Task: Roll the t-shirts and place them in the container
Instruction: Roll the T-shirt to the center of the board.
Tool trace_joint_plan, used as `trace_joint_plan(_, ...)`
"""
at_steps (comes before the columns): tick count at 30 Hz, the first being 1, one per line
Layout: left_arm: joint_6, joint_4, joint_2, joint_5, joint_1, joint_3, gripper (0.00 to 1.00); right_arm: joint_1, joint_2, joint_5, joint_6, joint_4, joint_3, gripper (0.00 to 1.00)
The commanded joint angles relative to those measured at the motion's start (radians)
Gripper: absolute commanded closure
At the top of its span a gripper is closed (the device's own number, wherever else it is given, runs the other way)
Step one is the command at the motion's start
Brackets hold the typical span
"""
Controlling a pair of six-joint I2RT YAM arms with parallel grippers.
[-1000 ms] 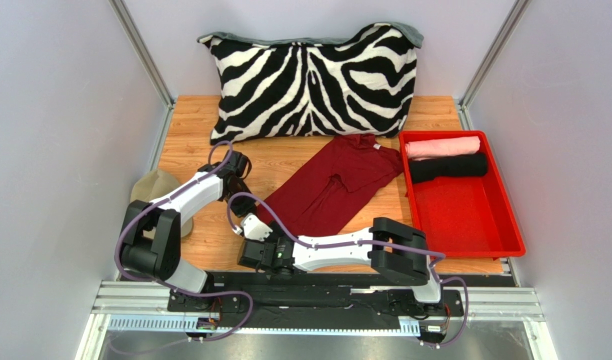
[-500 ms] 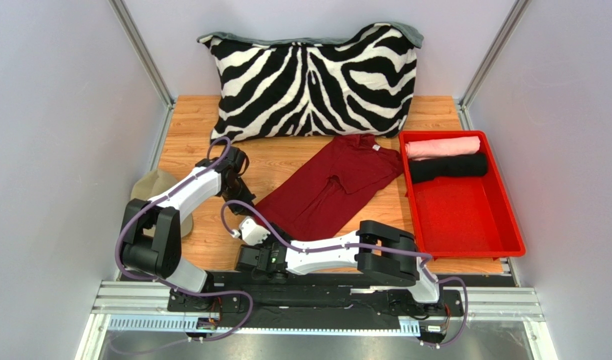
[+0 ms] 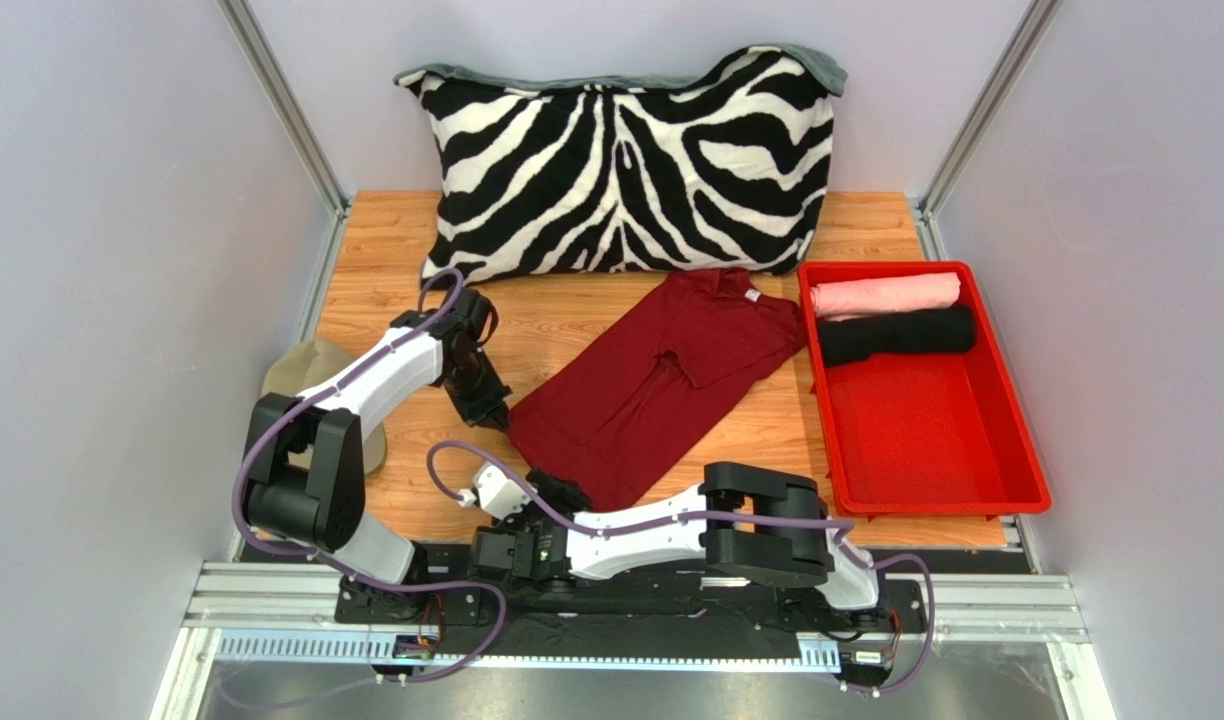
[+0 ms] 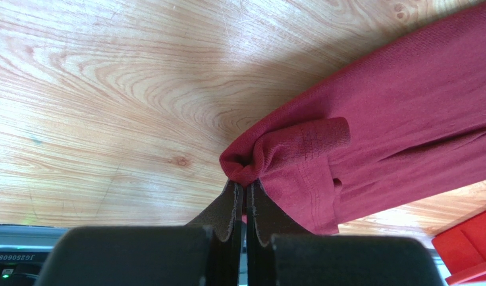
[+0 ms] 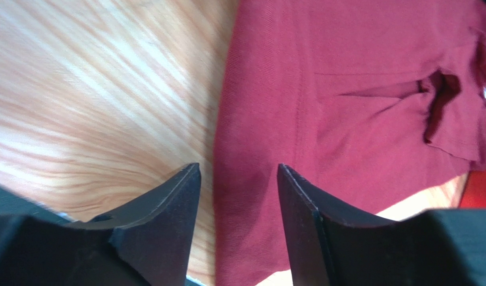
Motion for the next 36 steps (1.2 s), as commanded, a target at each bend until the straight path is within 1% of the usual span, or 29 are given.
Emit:
trace_joint_plan(1,0.028,-0.024,0.002,0.005,0.013,0.038,1.00,0.002,0.009,0.028,0.064,-0.028,-0.070,0.45)
trace_joint_plan(5,0.031,-0.031,0.002,0.005,0.015,0.047,1.00,0.001,0.009,0.041,0.089,-0.050,-0.089,0.48)
trace_joint_plan(14,0.035,-0.034,0.017,-0.006,0.026,0.058,1.00,0.013,-0.043,0.042,0.146,-0.087,-0.145,0.50)
trace_joint_plan(19,0.035,-0.030,0.032,-0.012,0.030,0.065,1.00,0.018,-0.120,-0.014,0.159,-0.065,-0.201,0.58)
trace_joint_plan(24,0.029,-0.019,0.046,-0.021,0.030,0.065,1.00,0.019,-0.172,-0.054,0.158,-0.058,-0.240,0.59)
trace_joint_plan(29,0.032,-0.011,0.062,-0.026,0.032,0.071,1.00,0.022,-0.204,-0.083,0.133,-0.051,-0.237,0.59)
trace_joint_plan(35,0.034,0.001,0.069,-0.032,0.032,0.065,1.00,0.019,-0.237,-0.195,0.110,-0.044,-0.230,0.70)
trace_joint_plan(36,0.034,0.010,0.069,-0.034,0.032,0.058,1.00,0.015,-0.250,-0.237,0.109,-0.039,-0.233,0.71)
